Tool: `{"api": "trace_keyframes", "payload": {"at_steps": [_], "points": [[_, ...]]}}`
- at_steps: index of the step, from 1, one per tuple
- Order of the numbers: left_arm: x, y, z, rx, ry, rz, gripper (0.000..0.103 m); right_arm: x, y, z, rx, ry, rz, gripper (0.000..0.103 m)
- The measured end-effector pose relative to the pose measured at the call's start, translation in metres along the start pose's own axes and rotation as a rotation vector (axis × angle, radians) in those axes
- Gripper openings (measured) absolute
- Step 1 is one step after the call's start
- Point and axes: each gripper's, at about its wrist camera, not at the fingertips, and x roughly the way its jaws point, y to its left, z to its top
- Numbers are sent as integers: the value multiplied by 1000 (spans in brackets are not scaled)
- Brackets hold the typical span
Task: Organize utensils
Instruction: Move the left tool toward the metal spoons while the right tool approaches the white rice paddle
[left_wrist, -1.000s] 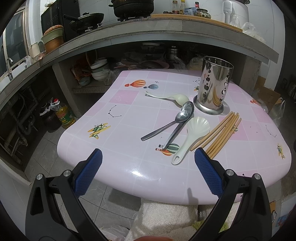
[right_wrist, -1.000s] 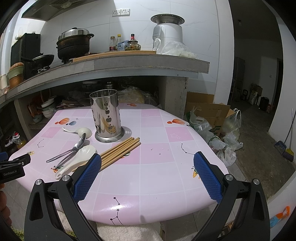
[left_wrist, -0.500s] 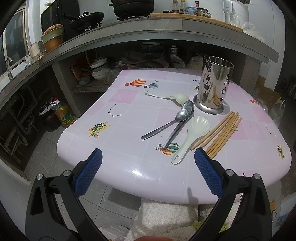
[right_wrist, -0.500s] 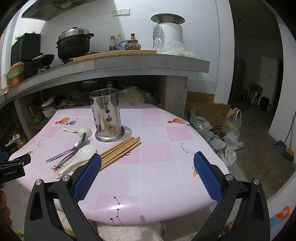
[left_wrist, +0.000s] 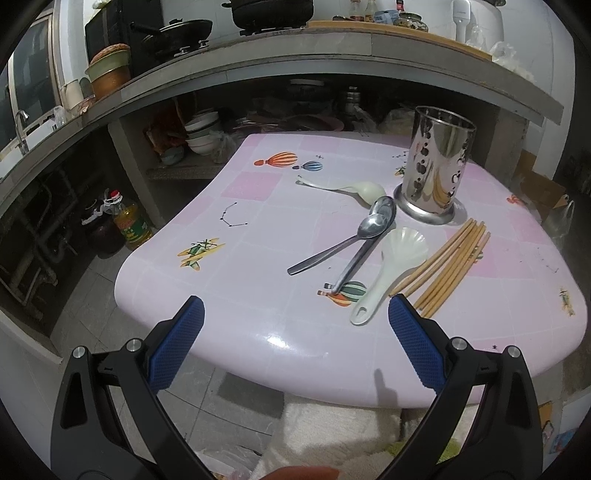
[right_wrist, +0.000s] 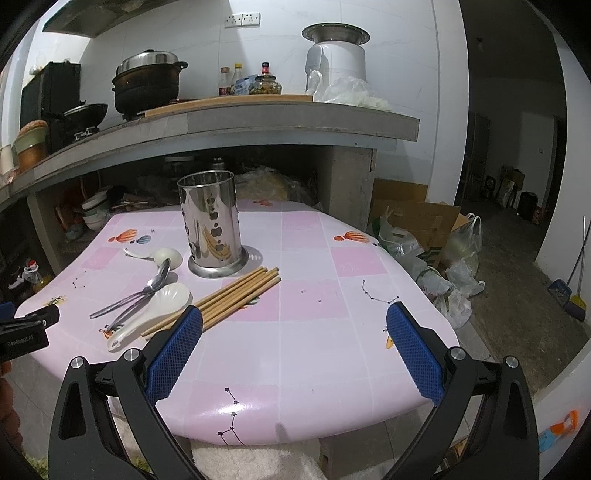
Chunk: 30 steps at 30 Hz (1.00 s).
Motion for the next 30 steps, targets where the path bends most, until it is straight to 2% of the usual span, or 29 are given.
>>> {"api": "trace_keyframes", "payload": {"at_steps": [3, 10, 14, 18, 22, 30], "points": [[12, 1, -2, 13, 32, 5, 96, 10, -1, -4, -10, 33, -3, 97], [42, -5, -16, 40, 142, -86, 96, 37, 5, -5, -87, 96, -25, 97], [46, -10, -20, 39, 135, -166, 96, 50, 8, 6, -86, 90, 3, 97], [45, -12, -22, 17, 113, -203, 96, 65, 9, 20, -58, 74, 63, 97], [48, -16, -22, 37, 130, -227, 96, 79, 18, 32, -61, 52, 71, 97], [64, -21, -5, 70, 165, -316, 96, 109, 37, 43, -68, 84, 149, 97]]}}
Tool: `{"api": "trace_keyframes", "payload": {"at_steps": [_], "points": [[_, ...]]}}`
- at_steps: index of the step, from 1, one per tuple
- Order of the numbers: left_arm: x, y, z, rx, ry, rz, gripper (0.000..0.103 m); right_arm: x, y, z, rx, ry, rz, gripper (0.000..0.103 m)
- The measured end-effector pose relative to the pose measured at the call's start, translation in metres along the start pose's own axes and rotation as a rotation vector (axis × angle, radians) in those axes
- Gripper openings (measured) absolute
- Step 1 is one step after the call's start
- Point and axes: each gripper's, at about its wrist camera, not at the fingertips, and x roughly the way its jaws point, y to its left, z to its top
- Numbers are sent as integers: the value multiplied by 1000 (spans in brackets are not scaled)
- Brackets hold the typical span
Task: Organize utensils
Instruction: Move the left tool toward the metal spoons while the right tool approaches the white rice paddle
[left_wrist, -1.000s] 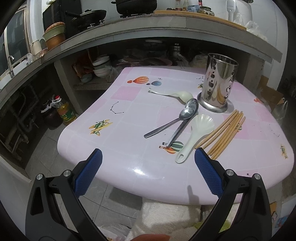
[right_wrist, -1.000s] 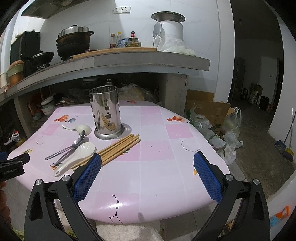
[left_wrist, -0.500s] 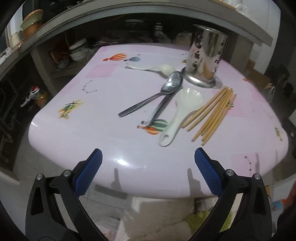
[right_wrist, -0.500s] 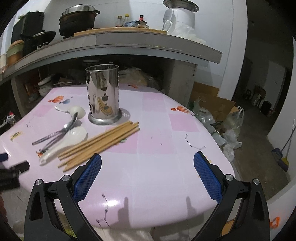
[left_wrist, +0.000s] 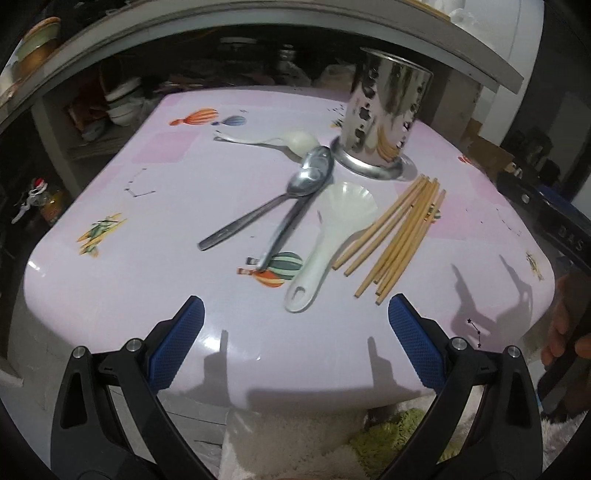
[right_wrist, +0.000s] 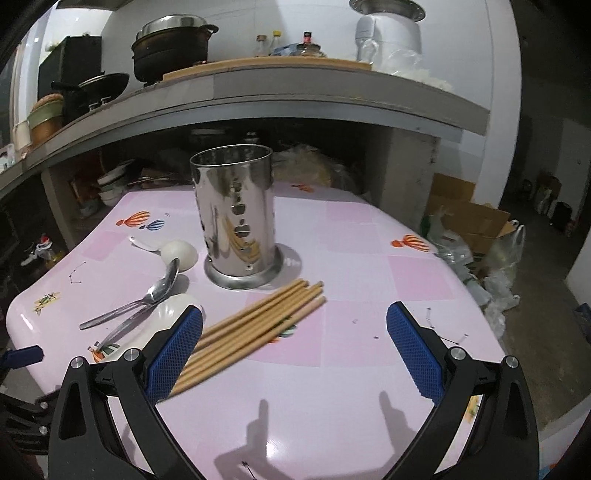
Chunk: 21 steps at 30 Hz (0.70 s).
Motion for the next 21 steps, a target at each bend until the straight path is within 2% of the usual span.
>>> {"api": "trace_keyframes", "payload": {"at_steps": [2, 6, 13, 16, 21], "points": [[7, -1, 2, -6, 25, -45, 96, 7, 0, 3, 10, 16, 34, 97], [13, -1, 5, -28, 20, -76, 96, 22, 5, 8, 1, 42, 115, 97], [34, 14, 15, -112, 51, -47, 96, 44, 15, 12, -20, 95, 240, 97], [36, 31, 24, -161, 22, -65, 96, 55, 17, 15, -12, 128, 299, 96], [33, 50, 49, -126, -85, 19, 96, 72, 26, 22, -19, 168, 401, 89]]}}
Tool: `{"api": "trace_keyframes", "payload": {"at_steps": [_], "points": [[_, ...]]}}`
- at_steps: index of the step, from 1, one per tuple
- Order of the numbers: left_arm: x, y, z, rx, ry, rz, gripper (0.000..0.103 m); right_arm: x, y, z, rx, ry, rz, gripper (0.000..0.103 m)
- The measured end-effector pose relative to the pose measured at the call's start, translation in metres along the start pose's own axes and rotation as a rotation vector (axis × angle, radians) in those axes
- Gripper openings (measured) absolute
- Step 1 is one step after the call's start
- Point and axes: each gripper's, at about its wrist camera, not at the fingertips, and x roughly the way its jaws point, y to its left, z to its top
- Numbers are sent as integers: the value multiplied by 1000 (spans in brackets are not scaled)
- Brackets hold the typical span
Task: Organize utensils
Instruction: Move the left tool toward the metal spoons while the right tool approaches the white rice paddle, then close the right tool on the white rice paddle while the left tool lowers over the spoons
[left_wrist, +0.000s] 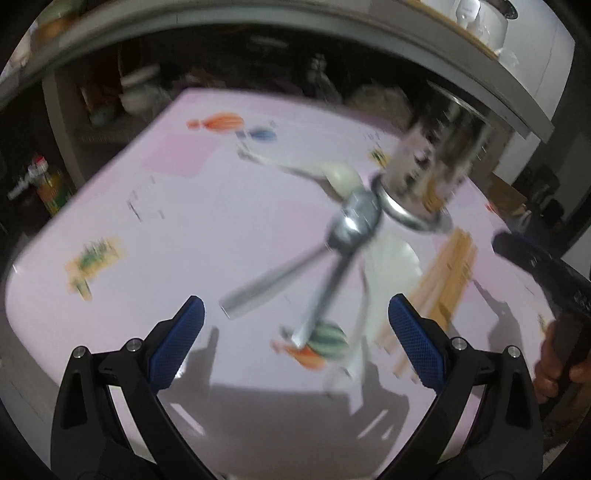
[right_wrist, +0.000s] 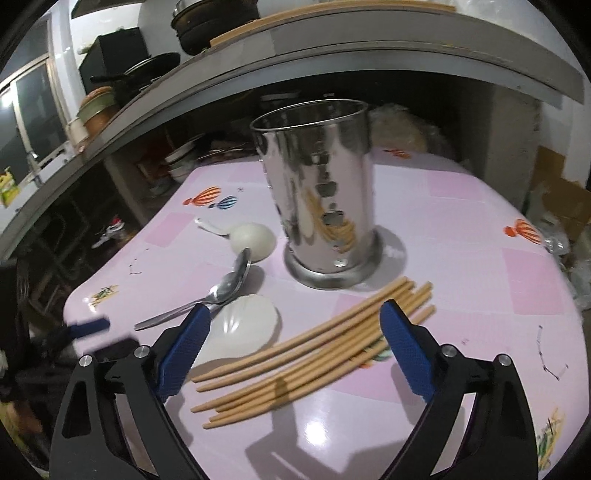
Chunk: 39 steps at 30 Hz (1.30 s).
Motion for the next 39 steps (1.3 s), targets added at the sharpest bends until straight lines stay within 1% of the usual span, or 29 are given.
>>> {"api": "trace_keyframes", "payload": {"at_steps": [2, 3, 4, 6, 8, 10, 14, 15, 16, 18, 19, 21, 22, 23, 24, 26, 27, 29, 32, 34, 37, 39], "points": [[3, 7, 9, 5, -32, 16, 96, 9, -1, 3, 14, 23, 46, 87], [5, 10, 16, 13, -60, 16, 96, 14, -1, 5, 23, 40, 73, 87], [6, 12, 21, 23, -75, 14, 96, 17, -1, 6, 31, 50, 90, 84], [12, 14, 31, 56, -82, 13, 96, 29, -1, 9, 38, 83, 106, 81], [22, 14, 43, 103, -71, -44, 96, 39, -2, 10, 43, 107, 123, 74], [32, 12, 51, 140, -58, -61, 96, 49, -2, 12, 52, 133, 141, 72], [53, 5, 63, 206, -33, -101, 96, 71, -1, 15, 50, 199, 164, 63], [56, 3, 65, 213, -30, -125, 96, 76, 0, 15, 49, 211, 171, 61], [64, 2, 69, 220, -12, -156, 96, 79, 0, 15, 50, 223, 177, 59], [71, 0, 70, 224, 8, -180, 96, 87, 0, 14, 49, 253, 189, 56], [76, 0, 73, 228, 19, -192, 96, 90, 0, 14, 49, 262, 191, 52], [81, -1, 78, 236, 25, -211, 95, 97, 0, 13, 47, 292, 205, 48], [82, -2, 78, 248, 24, -213, 90, 99, -1, 13, 47, 300, 212, 45], [84, -4, 80, 268, 31, -216, 82, 101, -1, 13, 45, 310, 219, 42], [87, -7, 80, 291, 51, -220, 78, 105, -1, 12, 44, 319, 226, 42], [93, -11, 80, 318, 84, -227, 66, 111, -2, 11, 43, 339, 230, 41], [96, -13, 79, 331, 107, -243, 65, 112, -2, 11, 45, 344, 228, 41], [101, -16, 77, 354, 141, -259, 60, 115, -3, 10, 47, 355, 224, 41], [109, -21, 73, 378, 177, -249, 57, 122, -4, 8, 48, 381, 226, 41], [113, -22, 71, 376, 200, -254, 56, 121, -3, 7, 39, 379, 228, 41], [118, -23, 68, 385, 228, -239, 56, 124, 0, 8, 16, 380, 226, 40], [119, -24, 66, 393, 226, -233, 56, 127, 3, 8, 7, 381, 221, 36]]}}
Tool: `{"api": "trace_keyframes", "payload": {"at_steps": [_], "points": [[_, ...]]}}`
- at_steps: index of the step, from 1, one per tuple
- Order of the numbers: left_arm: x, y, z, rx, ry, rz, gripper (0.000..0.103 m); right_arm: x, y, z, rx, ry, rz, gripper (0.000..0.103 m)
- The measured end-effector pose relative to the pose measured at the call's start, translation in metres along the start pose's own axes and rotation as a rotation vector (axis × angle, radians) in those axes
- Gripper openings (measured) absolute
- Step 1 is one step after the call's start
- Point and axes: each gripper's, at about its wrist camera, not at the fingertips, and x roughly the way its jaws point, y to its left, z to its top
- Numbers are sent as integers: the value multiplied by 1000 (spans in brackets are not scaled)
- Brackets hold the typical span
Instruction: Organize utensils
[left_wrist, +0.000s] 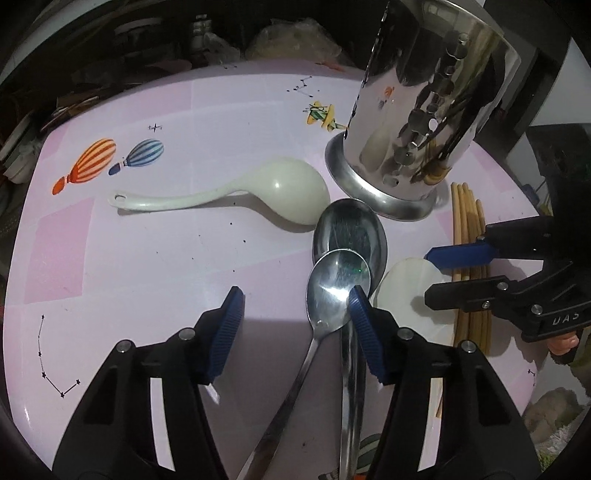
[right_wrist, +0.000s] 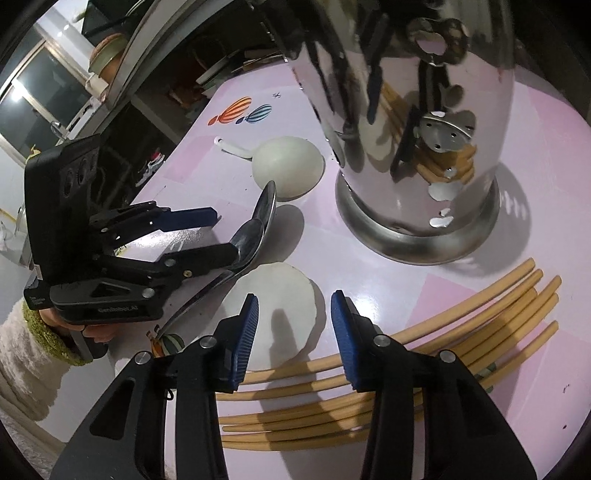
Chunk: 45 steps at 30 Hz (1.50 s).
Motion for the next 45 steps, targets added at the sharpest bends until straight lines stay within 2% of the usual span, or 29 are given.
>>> {"api": "trace_keyframes", "payload": {"at_steps": [6, 8, 12, 16, 20, 23, 28, 32, 36, 43, 45], "points": [[0, -9, -2, -5, 8, 66, 56, 3, 1, 1, 4, -4, -7, 22], [-2, -10, -5, -29, 4, 81, 56, 4, 0, 1, 8, -4, -5, 17], [-9, -10, -15, -113, -9, 109, 55, 5, -4, 1, 23, -5, 13, 13], [-17, -13, -27, -168, -23, 102, 54, 9, -1, 3, 25, -8, 27, 10], [-25, -11, -37, -227, -28, 43, 49, 5, 0, 4, 23, -24, 48, 8], [-30, -10, -42, -227, -26, 35, 44, 1, 0, 3, 18, -33, 45, 7], [-35, -4, -43, -245, -40, 38, 44, -8, -6, 2, 37, -57, 28, 7], [-36, -1, -48, -239, -52, 42, 44, -9, -13, 4, 60, -66, 7, 7], [-35, -2, -45, -185, -56, 73, 44, -10, -13, 6, 54, -69, -7, 7], [-31, -6, -14, -63, -41, 25, 37, -11, -11, 3, 51, -72, -25, 7], [-23, -9, -5, -12, 0, 21, 37, -10, -11, 3, 54, -71, -24, 7]]}}
